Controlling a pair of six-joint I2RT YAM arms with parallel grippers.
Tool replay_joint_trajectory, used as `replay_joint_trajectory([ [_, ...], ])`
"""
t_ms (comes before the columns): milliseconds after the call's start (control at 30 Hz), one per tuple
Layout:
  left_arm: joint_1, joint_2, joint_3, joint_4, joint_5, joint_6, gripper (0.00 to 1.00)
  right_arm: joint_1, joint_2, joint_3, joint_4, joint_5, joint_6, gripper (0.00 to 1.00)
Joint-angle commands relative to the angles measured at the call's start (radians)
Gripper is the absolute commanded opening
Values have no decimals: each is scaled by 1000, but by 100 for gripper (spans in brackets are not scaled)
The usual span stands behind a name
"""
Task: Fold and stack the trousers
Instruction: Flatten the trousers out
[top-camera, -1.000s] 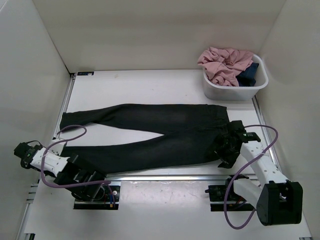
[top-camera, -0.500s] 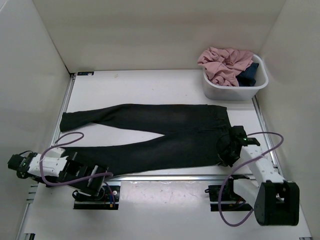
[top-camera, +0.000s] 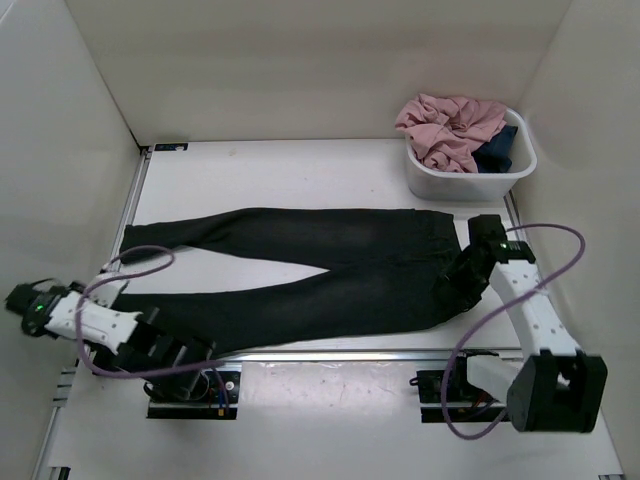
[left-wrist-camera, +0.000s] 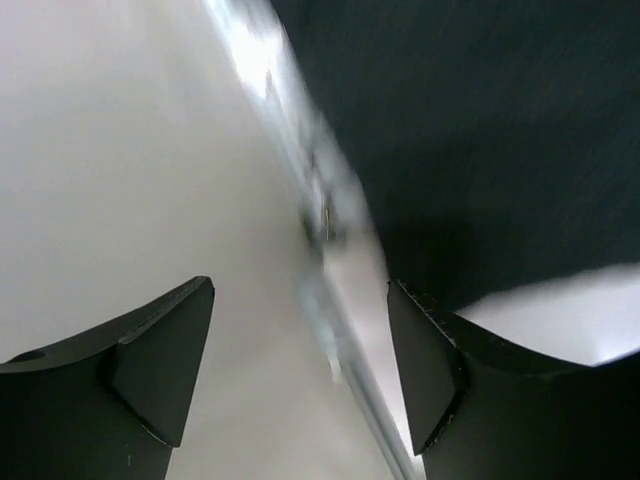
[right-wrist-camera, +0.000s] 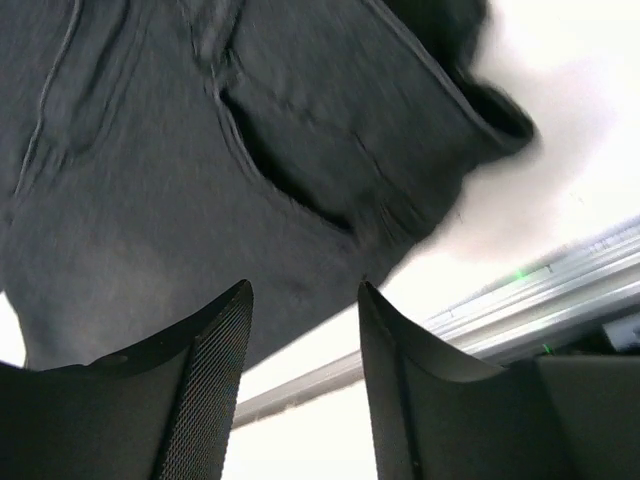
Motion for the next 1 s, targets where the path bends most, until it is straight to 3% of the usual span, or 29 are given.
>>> replay_joint_trajectory([
  [0,-187,-121,-83,-9,162,-143,82,-3,119,29,101,4,-19,51],
  [100,-363,-52,-119,153,61,-392,81,-35,224,29,178,-15,9,47],
  [233,-458,195,-41,197,-65,-613,71,-78,368,6,233,-48,18,44],
  [333,-469,315,-13,234,-143,-649,63,-116,433,-20,242,-61,18,42],
  [500,-521,342,-69,344,-236,-635,63,-242,443,-95,242,-41,49,42],
  [600,-572,375,-93,418,-237,-685,63,-308,418,-132,253,-4,58,39],
  [700,-607,406,-10,434,-210,-802,63,-321,418,-113,242,28,49,39],
  [867,-629,334,85,371,-155,-853,69,-321,418,-34,195,7,-55,39],
  [967,-629,300,171,302,-143,-839,77,-310,418,68,120,-38,-135,48],
])
